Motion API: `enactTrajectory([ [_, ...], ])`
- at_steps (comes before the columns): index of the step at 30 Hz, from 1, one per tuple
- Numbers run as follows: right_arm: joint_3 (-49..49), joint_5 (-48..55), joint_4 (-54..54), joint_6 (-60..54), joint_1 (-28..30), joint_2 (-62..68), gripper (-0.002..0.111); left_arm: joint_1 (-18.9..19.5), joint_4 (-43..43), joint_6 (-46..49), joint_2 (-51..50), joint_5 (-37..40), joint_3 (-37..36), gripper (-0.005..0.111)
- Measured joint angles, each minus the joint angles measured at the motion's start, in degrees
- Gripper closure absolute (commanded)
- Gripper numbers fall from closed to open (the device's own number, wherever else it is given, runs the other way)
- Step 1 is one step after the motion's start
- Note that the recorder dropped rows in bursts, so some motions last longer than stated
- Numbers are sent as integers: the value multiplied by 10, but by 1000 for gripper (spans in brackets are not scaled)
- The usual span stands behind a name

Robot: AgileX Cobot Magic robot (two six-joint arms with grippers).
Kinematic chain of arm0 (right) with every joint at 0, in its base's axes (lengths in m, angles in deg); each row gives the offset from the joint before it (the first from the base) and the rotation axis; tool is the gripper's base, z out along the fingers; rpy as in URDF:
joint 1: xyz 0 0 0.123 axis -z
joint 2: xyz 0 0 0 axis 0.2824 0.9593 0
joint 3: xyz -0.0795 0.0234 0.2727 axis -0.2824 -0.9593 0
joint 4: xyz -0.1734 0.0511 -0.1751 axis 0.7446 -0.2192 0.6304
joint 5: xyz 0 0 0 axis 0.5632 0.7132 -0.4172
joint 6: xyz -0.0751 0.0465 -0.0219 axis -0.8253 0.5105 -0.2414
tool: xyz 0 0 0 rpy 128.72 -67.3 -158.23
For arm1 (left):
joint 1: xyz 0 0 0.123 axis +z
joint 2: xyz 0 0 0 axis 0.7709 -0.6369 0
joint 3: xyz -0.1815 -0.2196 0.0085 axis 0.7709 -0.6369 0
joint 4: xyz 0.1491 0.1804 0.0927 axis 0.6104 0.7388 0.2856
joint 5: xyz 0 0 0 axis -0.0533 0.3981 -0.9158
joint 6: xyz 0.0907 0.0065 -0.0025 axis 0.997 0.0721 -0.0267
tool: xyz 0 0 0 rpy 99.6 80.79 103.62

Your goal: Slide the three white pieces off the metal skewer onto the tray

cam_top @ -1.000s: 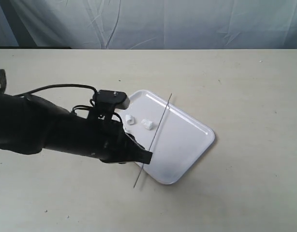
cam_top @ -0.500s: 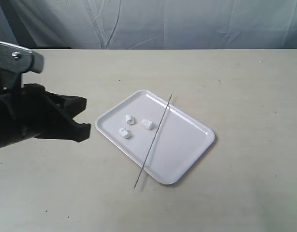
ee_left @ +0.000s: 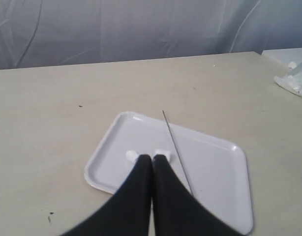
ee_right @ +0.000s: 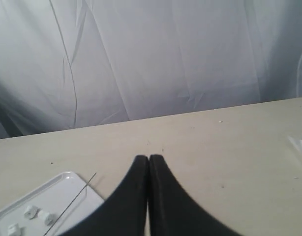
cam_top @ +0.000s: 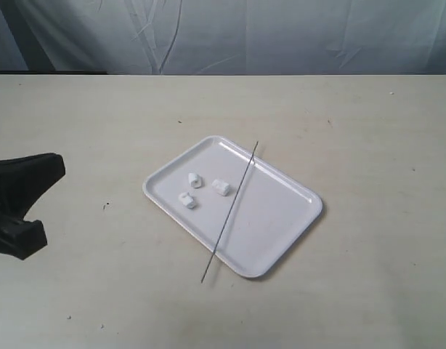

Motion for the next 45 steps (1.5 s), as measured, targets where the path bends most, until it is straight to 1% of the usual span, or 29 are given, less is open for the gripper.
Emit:
enactTrajectory([
  [3, -34, -31, 9, 9, 0, 0, 109, 0, 6, 10, 5, -37, -9, 107],
  [5, -50, -39, 27, 12, 0, 0, 109, 0, 16, 22, 5, -83, -9, 107],
  [8, -56, -47, 35, 14, 0, 0, 109, 0, 26, 29, 7, -146, -9, 107],
  [10, -57, -55, 36, 14, 0, 0, 109, 0, 27, 30, 7, -167, -9, 107],
  [23, -57, -55, 36, 15, 0, 0, 109, 0, 27, 30, 10, -172, -9, 107],
  [26, -57, -41, 14, 15, 0, 0, 109, 0, 27, 30, 10, -173, -9, 107],
  [30, -57, -26, -45, 15, 0, 0, 109, 0, 27, 30, 10, -174, -9, 107],
  [34, -57, -26, -54, 15, 0, 0, 109, 3, 27, 30, 10, -172, -9, 107],
  [37, -57, -26, -58, 15, 0, 0, 109, 34, 27, 30, 12, -153, -9, 107],
  [41, -57, -26, -62, 15, 1, 0, 109, 113, 27, 30, 43, -125, -9, 107],
  [44, -57, -25, -70, 15, 14, 0, 109, 174, 29, 30, 86, -123, -11, 107],
  [45, -57, -25, -78, 15, 20, 0, 109, 188, 29, 30, 98, -123, -11, 107],
])
